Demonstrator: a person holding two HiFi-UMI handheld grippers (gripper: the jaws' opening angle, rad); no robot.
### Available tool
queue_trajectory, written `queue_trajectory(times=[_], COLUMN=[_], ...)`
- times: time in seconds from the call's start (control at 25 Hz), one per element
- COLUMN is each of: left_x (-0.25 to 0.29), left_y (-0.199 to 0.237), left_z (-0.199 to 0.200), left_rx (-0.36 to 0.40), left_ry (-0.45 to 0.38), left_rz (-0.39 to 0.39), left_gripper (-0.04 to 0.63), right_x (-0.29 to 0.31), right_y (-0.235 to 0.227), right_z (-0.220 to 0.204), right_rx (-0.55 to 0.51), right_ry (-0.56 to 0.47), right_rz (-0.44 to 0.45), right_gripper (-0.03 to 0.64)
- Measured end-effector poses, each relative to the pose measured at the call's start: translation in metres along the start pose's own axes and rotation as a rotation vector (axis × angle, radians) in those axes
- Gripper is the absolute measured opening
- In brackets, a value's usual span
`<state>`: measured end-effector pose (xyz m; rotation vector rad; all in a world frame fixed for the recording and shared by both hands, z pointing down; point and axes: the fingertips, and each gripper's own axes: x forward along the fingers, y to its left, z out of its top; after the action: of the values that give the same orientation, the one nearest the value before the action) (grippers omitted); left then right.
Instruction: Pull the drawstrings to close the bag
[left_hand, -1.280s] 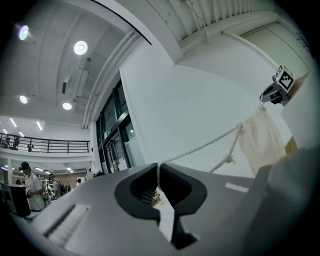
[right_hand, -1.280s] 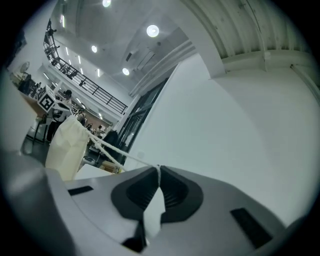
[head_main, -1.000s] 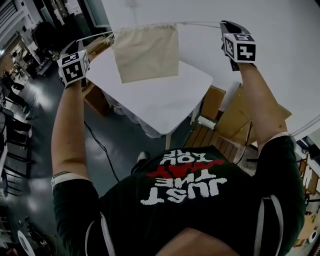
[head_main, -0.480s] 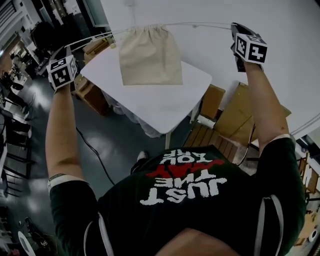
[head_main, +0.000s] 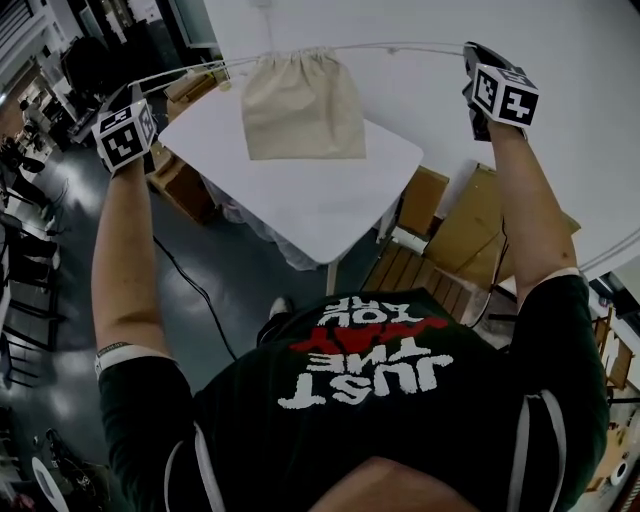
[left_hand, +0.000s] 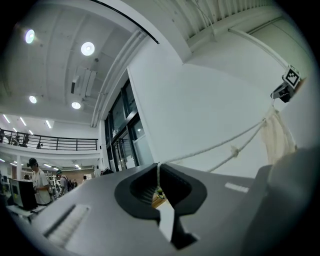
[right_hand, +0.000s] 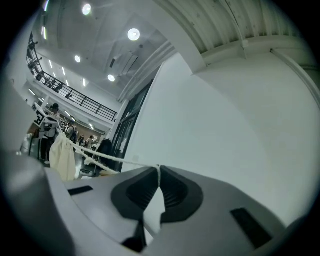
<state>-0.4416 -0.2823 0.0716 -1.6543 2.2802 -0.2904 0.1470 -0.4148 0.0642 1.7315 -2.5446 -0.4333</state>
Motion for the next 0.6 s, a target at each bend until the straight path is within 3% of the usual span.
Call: queue_trajectory(times=[0.4,0.6], left_x=[0.007,0.011], left_y=[-0.011,0.002], left_z=[0.006,0.003], left_rx=[-0.099,-0.170], left_ry=[0.006,0.000], left_rz=[0.028,0.060], left_gripper=[0.011,0.011], right_x=[0.004,0.007], right_y=[-0.016,-0.043], right_z=[-0.013,-0.013], right_rx=[0.195,0.368], right_ry=[-0.004,-0.044], right_rz=[0.025,-0.005], right_gripper=[0.012,0.012])
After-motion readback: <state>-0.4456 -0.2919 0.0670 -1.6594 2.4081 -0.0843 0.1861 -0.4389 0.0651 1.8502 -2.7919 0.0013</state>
